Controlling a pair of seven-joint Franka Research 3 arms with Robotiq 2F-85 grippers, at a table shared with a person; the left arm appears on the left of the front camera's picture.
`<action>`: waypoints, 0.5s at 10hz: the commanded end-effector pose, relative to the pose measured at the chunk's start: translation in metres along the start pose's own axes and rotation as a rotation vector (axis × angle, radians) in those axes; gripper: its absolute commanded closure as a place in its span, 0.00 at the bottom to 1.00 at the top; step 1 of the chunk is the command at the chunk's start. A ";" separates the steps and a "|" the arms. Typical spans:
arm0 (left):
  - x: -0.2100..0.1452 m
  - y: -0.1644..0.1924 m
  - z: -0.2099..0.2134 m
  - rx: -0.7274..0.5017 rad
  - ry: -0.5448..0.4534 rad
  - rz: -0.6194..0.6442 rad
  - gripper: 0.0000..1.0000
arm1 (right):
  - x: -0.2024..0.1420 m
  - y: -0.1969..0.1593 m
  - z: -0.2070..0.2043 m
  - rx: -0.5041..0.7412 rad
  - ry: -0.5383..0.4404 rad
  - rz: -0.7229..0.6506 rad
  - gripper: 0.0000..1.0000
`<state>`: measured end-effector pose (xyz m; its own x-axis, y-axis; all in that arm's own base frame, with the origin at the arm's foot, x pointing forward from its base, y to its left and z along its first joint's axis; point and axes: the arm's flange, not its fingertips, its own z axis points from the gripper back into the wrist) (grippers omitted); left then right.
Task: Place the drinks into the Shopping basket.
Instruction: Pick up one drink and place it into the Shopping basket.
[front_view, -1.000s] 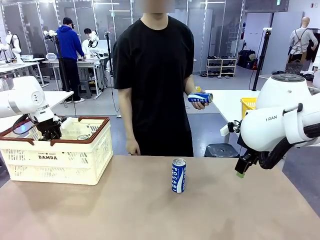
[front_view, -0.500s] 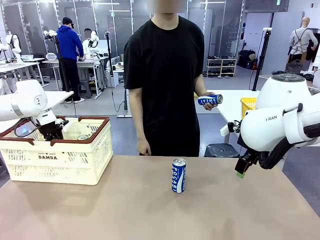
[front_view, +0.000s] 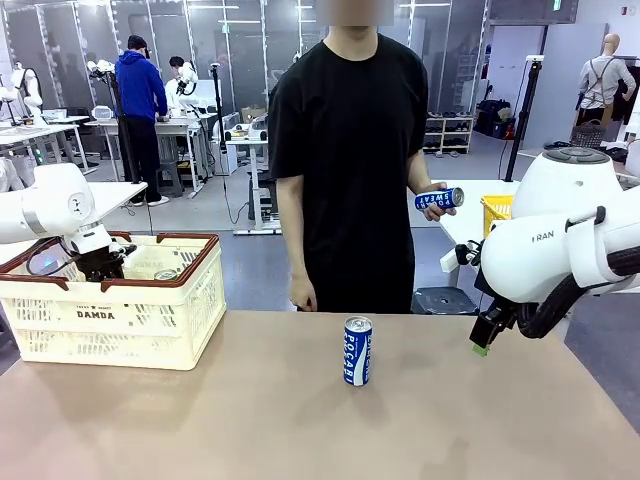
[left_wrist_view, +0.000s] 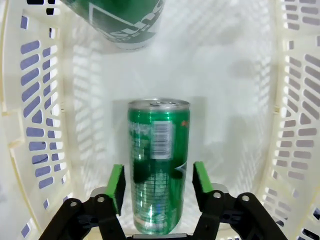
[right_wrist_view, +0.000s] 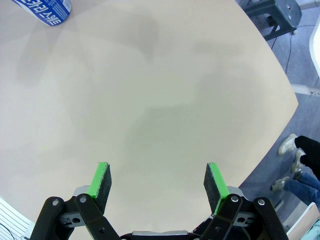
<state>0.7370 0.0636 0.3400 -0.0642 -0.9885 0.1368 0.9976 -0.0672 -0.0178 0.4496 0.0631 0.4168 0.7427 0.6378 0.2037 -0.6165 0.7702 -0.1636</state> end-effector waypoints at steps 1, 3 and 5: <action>0.003 0.002 0.010 -0.026 -0.001 0.011 0.14 | 0.000 0.000 0.000 0.000 0.000 -0.001 0.07; 0.002 0.002 0.014 -0.018 -0.001 0.022 0.00 | 0.000 0.000 0.000 0.000 0.000 -0.001 0.07; 0.003 0.003 0.025 0.022 -0.035 0.037 0.00 | 0.000 0.000 0.000 0.000 0.000 -0.001 0.07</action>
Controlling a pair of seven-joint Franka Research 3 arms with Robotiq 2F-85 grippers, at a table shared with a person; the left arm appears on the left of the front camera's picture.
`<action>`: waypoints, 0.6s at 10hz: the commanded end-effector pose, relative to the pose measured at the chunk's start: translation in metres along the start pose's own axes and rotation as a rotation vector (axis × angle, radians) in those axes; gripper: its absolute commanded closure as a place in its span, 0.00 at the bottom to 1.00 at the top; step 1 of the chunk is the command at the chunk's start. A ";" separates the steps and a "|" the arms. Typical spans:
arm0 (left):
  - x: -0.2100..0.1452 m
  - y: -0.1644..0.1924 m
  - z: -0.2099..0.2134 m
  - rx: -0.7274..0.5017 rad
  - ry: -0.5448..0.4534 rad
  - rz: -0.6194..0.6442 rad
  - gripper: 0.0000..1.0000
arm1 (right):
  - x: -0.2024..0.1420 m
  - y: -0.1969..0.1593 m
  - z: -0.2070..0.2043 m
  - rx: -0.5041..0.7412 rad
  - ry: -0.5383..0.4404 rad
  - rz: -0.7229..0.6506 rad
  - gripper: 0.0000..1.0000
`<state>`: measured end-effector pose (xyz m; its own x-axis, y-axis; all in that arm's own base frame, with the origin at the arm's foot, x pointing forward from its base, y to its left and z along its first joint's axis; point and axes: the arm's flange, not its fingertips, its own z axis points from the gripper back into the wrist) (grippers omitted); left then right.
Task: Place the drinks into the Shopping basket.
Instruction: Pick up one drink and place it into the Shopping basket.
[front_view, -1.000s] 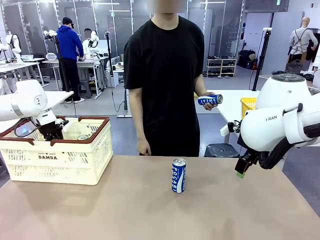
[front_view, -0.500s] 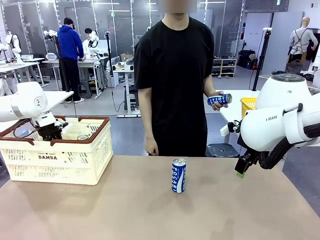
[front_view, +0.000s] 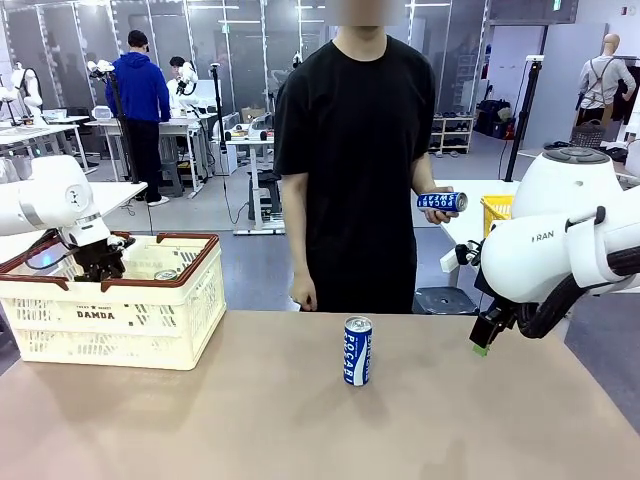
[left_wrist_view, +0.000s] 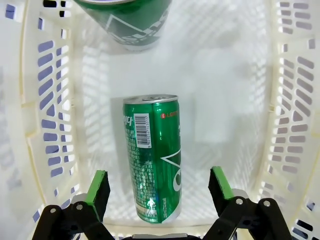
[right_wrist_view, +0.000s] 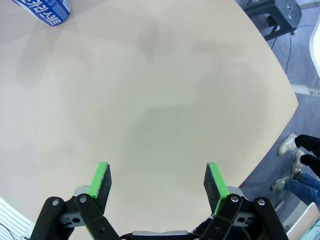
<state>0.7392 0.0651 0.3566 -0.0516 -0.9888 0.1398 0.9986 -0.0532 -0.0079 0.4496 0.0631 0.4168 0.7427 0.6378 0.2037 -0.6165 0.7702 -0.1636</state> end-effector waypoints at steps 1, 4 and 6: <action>0.000 -0.001 -0.005 -0.009 0.003 -0.006 0.00 | 0.000 0.000 0.000 0.000 0.000 -0.001 0.07; 0.000 -0.001 -0.005 -0.009 0.003 -0.006 0.00 | 0.000 0.000 0.000 0.000 0.000 -0.001 0.07; 0.000 -0.001 -0.005 -0.009 0.003 -0.006 0.00 | 0.000 0.000 0.000 0.000 0.000 -0.001 0.07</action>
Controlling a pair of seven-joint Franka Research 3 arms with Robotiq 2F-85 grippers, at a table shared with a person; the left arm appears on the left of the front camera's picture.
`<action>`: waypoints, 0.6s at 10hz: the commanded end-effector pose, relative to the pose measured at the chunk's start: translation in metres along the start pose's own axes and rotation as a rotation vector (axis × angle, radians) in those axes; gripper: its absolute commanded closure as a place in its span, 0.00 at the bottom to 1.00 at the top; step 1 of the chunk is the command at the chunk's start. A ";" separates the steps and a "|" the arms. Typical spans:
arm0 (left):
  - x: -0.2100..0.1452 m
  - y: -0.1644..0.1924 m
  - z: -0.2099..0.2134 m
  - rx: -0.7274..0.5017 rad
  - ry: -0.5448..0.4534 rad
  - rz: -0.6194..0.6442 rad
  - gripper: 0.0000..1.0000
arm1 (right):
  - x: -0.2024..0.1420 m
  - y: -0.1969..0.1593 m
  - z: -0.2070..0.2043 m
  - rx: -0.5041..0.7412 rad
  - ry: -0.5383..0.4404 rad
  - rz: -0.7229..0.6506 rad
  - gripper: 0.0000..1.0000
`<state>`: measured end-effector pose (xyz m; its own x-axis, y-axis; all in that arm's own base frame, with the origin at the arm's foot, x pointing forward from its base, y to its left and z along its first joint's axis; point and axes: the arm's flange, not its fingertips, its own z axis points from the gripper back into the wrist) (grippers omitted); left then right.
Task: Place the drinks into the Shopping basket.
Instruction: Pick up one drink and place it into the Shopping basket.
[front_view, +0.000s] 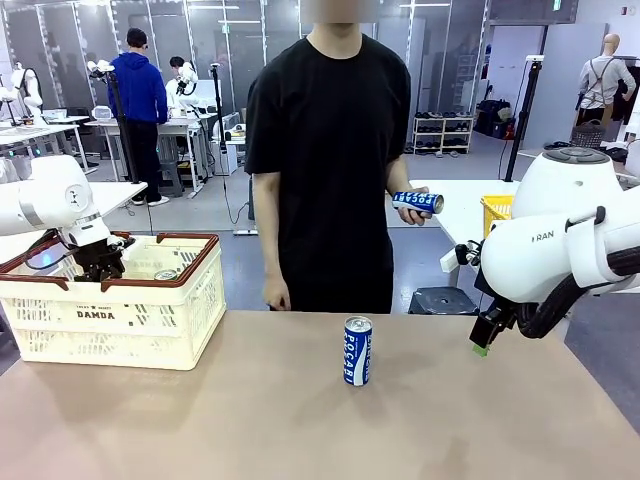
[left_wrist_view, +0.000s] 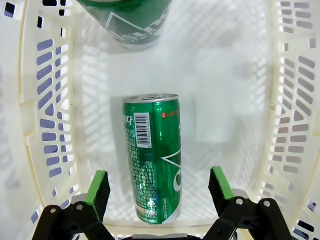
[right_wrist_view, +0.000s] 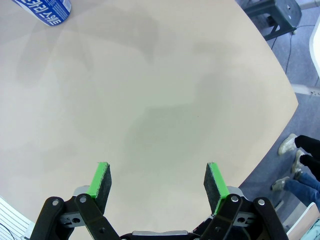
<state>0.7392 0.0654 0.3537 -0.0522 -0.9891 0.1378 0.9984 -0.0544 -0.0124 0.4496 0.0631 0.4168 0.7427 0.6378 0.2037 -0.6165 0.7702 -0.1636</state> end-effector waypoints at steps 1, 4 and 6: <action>0.000 0.000 0.000 0.000 0.000 0.000 0.00 | 0.000 0.000 0.000 0.000 0.000 -0.001 0.07; 0.038 -0.023 0.064 0.093 0.042 -0.046 0.00 | 0.000 0.000 0.000 0.000 0.000 -0.001 0.07; 0.067 -0.044 0.102 0.159 0.075 -0.084 0.00 | 0.000 0.000 0.000 0.000 0.000 -0.001 0.07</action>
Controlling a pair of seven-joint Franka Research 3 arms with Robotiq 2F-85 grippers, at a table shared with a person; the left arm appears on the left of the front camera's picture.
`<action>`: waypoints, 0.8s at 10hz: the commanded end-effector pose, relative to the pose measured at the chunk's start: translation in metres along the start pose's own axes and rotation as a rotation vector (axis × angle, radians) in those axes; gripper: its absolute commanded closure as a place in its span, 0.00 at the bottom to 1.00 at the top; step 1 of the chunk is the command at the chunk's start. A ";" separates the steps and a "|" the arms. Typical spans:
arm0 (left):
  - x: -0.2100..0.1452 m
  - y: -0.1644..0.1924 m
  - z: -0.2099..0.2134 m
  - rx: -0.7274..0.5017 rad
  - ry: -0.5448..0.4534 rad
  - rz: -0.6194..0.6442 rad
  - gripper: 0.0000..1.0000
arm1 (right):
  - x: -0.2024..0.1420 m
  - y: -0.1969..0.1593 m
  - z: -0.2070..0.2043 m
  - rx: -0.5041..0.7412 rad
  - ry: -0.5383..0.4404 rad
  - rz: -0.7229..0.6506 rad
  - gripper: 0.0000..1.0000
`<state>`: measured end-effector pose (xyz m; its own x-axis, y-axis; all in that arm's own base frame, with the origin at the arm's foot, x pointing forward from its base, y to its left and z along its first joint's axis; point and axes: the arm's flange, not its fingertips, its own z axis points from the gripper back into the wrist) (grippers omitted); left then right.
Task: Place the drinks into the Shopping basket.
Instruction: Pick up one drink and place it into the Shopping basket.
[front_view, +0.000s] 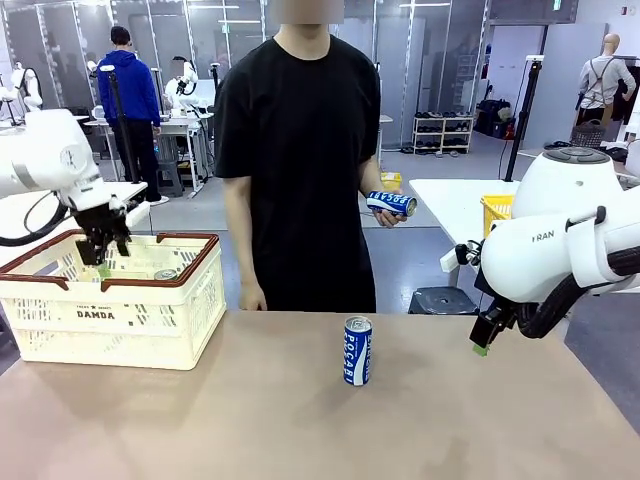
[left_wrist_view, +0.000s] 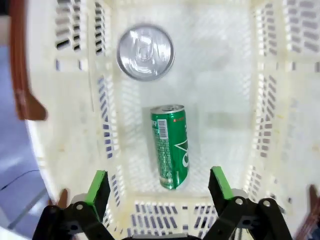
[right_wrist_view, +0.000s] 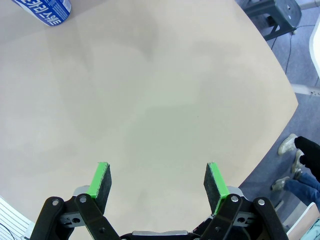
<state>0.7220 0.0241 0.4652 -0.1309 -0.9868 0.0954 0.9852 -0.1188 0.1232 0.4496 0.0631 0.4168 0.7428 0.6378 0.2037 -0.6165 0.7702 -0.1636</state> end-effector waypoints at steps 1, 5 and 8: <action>0.030 -0.038 0.021 0.032 0.042 -0.039 0.00 | 0.000 0.000 0.000 0.000 0.000 -0.001 0.07; 0.093 -0.100 0.064 0.001 -0.073 -0.212 0.00 | 0.000 0.000 0.000 0.000 0.000 -0.001 0.07; 0.122 -0.141 0.059 -0.081 -0.123 -0.364 0.00 | 0.000 0.000 0.000 0.000 0.000 -0.001 0.07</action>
<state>0.5784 -0.0792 0.5254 -0.4245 -0.8924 0.1533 0.9047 -0.4114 0.1105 0.4497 0.0631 0.4168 0.7428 0.6378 0.2037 -0.6165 0.7702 -0.1637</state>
